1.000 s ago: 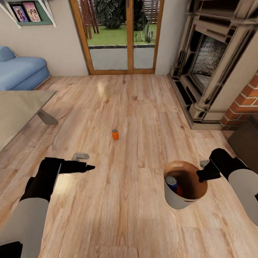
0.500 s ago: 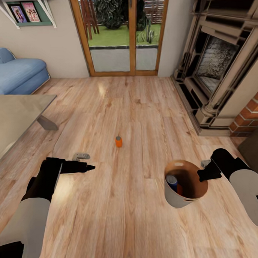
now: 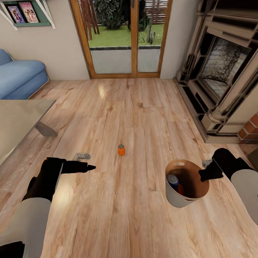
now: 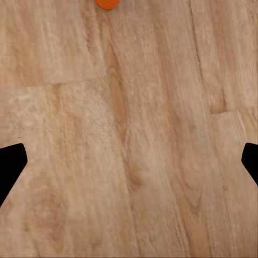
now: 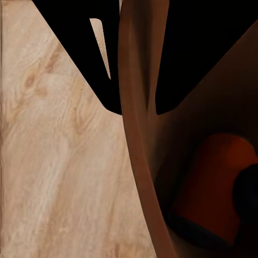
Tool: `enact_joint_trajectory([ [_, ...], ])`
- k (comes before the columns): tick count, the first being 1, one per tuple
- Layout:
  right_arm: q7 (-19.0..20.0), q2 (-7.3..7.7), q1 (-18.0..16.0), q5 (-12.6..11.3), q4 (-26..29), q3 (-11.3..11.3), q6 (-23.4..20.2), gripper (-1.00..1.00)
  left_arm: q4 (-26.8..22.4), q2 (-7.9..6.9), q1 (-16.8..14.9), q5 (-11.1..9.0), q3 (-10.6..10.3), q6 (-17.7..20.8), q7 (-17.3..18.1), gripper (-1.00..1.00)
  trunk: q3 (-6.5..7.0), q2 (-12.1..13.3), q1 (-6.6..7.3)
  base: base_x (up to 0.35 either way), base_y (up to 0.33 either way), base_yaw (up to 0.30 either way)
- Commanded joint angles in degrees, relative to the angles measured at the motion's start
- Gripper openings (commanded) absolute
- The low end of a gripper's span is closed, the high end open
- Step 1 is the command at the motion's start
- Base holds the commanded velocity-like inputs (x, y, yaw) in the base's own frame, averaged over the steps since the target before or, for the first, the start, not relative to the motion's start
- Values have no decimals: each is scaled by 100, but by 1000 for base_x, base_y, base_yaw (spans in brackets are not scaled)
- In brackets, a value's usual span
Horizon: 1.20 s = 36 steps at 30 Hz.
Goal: Put the three can of soda from the living room inside the tash can in the kitchen.
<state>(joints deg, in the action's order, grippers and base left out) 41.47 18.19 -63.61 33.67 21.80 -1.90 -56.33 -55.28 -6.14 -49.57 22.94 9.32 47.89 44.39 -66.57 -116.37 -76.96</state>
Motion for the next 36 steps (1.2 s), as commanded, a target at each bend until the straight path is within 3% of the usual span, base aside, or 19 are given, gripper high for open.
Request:
enact_joint_trajectory([
  [1, 15, 0, -2, -112, -1, -13, -42, -100, 0, 1, 0, 0, 0, 0, 0, 100, 1, 0, 0, 323, 9, 0],
  [36, 3, -41, 124, -114, -12, 15, -13, -100, 8, 103, 1, 9, -8, -8, 0, 100, -100, 0, 0, 325, -54, -57],
])
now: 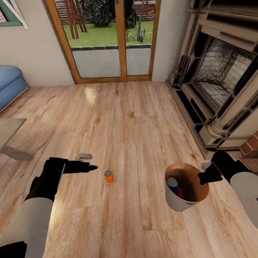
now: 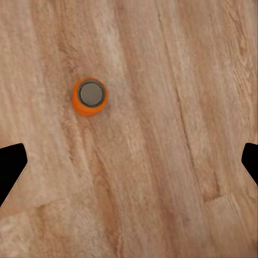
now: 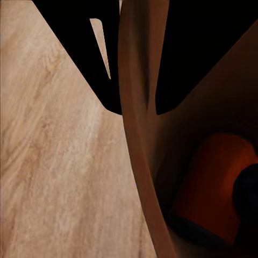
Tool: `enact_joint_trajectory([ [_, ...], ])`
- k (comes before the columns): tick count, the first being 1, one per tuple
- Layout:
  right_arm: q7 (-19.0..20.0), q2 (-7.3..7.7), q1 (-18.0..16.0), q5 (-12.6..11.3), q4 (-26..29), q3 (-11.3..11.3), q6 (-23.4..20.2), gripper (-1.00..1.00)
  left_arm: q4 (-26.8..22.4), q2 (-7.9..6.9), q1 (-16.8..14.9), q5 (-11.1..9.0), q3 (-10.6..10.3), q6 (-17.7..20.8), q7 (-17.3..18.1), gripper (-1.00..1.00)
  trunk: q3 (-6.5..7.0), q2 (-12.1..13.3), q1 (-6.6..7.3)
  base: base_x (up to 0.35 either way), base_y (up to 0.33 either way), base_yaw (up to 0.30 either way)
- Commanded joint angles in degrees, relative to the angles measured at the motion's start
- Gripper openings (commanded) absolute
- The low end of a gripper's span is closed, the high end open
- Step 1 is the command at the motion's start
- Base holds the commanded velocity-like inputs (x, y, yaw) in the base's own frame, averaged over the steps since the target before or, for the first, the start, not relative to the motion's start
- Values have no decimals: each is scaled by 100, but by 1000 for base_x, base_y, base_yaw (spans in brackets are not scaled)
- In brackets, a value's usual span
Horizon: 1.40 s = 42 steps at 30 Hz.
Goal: Put the three can of soda from the living room inside the tash can in the kitchen.
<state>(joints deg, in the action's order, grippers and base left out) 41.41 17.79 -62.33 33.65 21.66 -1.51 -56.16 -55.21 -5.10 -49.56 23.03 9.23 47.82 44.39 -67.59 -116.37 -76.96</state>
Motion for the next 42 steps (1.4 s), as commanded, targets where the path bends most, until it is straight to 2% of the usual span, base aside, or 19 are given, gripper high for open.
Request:
enact_joint_trajectory([
  [1, 8, -1, 1, -111, 2, -23, -29, -100, 1, 0, 0, -1, 0, -1, 0, 100, 1, 0, 1, 325, -81, 0],
  [21, 8, 5, 37, -104, 8, -24, -18, -100, 3, 36, 6, -1, 0, 27, 0, 100, 1, 0, 1, 322, -129, 163],
  [29, -1, 16, 34, -104, 15, -44, -28, -100, 7, 174, 0, 14, 0, 334, -6, 100, 1, 0, 1, 259, -114, 13],
  [33, 11, 47, -5, -82, 21, -43, -113, -100, -27, 192, -5, -7, 2, 970, 9, 100, 1, 0, 1, 62, -25, 2],
  [35, 44, 186, -155, -59, 20, -25, -343, -100, -35, 210, -29, -6, 6, 1218, 22, 100, 1, 0, 1, 22, -9, 1],
  [37, 61, 272, -306, -55, 13, -7, -384, -100, 16, 217, -41, 2, 7, 1218, 14, 100, 1, 0, 1, 13, -5, 0],
  [39, 81, 372, -673, -50, -33, 17, -384, -100, 221, 223, -54, 5, 8, 1218, 4, 100, 1, 0, 1, 6, -2, 0],
  [42, 88, 408, -951, -42, -62, 42, -384, -100, 399, 222, -58, 8, 8, 1218, -2, 100, 1, 0, 1, 3, -1, 0],
])
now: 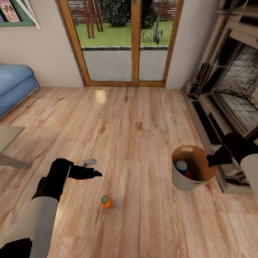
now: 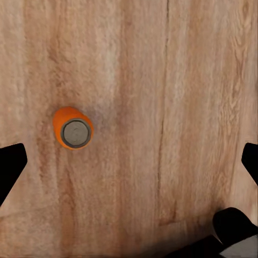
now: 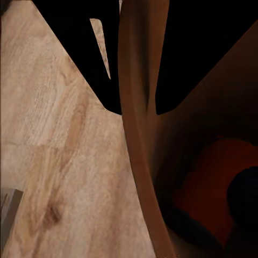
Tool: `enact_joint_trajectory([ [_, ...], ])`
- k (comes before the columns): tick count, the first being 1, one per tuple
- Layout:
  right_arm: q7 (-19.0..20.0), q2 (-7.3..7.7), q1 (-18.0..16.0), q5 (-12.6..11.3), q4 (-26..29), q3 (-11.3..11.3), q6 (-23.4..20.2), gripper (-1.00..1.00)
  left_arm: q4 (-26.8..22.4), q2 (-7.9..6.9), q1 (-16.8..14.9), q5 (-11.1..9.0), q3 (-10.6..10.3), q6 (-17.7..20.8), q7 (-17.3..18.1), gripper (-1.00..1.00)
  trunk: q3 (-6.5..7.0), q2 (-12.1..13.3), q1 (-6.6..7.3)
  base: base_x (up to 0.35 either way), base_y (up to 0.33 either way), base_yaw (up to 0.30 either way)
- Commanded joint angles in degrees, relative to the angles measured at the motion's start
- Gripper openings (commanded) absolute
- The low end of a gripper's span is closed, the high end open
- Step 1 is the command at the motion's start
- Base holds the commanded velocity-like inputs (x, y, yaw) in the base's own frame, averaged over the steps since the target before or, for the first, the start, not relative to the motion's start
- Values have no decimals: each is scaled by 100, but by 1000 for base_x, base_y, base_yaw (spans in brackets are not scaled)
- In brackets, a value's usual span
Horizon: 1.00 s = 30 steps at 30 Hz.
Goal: Put the three can of soda from the living room inside the tash can in the kitchen.
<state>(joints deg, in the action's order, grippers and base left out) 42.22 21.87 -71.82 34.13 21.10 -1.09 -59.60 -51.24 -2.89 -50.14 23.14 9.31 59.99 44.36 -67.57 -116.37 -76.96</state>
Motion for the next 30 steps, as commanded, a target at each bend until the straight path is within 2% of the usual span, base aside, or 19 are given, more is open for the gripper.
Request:
enact_joint_trajectory([
  [1, 18, 22, -409, 0, -91, 95, -40, -100, 269, -1, -3, -7, 4, 1, -8, 100, 0, 0, 0, 0, 0, 0],
  [9, 22, 37, -977, 224, -326, 213, -40, -100, 342, -28, -5, -4, -8, 1, -39, 100, -5, 0, 0, 0, 0, 0],
  [10, 23, 43, -1067, 279, -423, 220, -40, -100, 323, -47, -8, 0, -14, 1, -143, 100, 9, 40, 22, 0, 0, 0],
  [12, 23, 49, -1266, 405, -665, 227, -40, -100, 162, -76, -8, 2, -21, 1, -607, 100, 33, 120, 66, 0, 0, 0],
  [15, 23, 52, -1453, 517, -897, 230, -40, -100, 34, -87, -6, -20, -15, 1, -985, 100, 64, 241, 132, 0, 0, 0],
  [18, 23, 68, -1578, 619, -1067, 231, -40, -100, 23, -65, -10, -19, -22, 1, -1181, 100, 93, 361, 198, 0, 0, 0],
  [20, 23, 152, -1631, 669, -1120, 226, -40, -100, 39, -34, -85, 5, -24, 1, -1261, 100, 112, 441, 242, 0, 0, 0],
  [24, 23, 235, -1714, 698, -1152, 228, -40, -100, 258, -21, -569, 35, -40, 1, -1303, 100, 149, 602, 330, 0, 0, 0],
  [25, 23, 253, -1729, 705, -1159, 230, -40, -100, 603, -19, -862, 41, -56, 1, -1313, 100, 158, 642, 352, 0, 0, 0],
  [28, 23, 272, -1746, 711, -1160, 231, -40, -100, 1339, -21, -1383, 39, -97, 1, -1333, 100, 186, 762, 417, 0, 0, 0],
  [29, 23, 279, -1756, 714, -1162, 231, -40, -100, 1792, -25, -1664, 31, -122, 1, -1377, 100, 195, 802, 439, 0, 0, 0],
  [30, 23, 281, -1767, 715, -1163, 231, -40, -100, 1965, -27, -1766, 26, -129, 1, -1419, 100, 204, 842, 461, 0, 0, 0],
])
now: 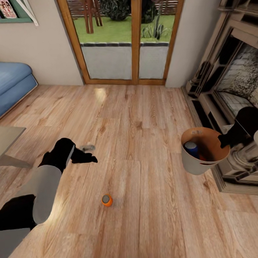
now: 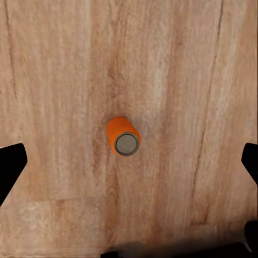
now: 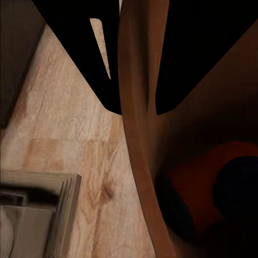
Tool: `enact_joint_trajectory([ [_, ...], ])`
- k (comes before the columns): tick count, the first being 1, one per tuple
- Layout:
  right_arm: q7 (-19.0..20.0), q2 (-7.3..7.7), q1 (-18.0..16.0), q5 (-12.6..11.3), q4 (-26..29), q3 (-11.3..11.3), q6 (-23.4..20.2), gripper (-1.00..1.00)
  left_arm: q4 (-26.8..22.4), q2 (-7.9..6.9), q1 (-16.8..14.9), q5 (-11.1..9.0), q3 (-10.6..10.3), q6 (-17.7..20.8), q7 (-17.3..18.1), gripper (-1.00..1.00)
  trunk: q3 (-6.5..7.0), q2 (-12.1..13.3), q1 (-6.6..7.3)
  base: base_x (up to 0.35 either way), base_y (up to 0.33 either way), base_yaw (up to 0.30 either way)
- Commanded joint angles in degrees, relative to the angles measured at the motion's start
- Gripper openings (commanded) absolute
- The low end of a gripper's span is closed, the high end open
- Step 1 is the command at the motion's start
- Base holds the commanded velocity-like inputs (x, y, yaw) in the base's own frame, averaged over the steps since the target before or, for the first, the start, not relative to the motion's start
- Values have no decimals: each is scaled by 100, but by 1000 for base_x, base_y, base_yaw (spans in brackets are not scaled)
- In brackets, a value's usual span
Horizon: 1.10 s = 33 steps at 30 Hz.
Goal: Put the three can of soda from the living room inside the tash can in the kitchen.
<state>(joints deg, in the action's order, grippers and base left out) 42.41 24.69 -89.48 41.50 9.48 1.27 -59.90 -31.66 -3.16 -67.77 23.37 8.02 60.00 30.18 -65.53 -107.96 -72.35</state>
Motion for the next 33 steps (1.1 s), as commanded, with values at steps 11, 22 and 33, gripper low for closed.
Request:
enact_joint_trajectory([
  [11, 4, -26, -178, -27, -337, 71, -10, -100, 634, -7, -393, -73, -3, 0, -995, 100, 102, 442, 242, 0, 0, 0],
  [22, -26, 53, -184, -28, -413, 327, -10, -100, 277, 9, -372, -94, -8, -123, -1009, 100, 214, 884, 484, 0, 0, 0],
  [33, -57, 78, -185, -28, -445, 540, -10, -100, 214, 171, -377, -103, 5, -130, -1067, 100, 320, 1325, 726, 0, 0, 0],
])
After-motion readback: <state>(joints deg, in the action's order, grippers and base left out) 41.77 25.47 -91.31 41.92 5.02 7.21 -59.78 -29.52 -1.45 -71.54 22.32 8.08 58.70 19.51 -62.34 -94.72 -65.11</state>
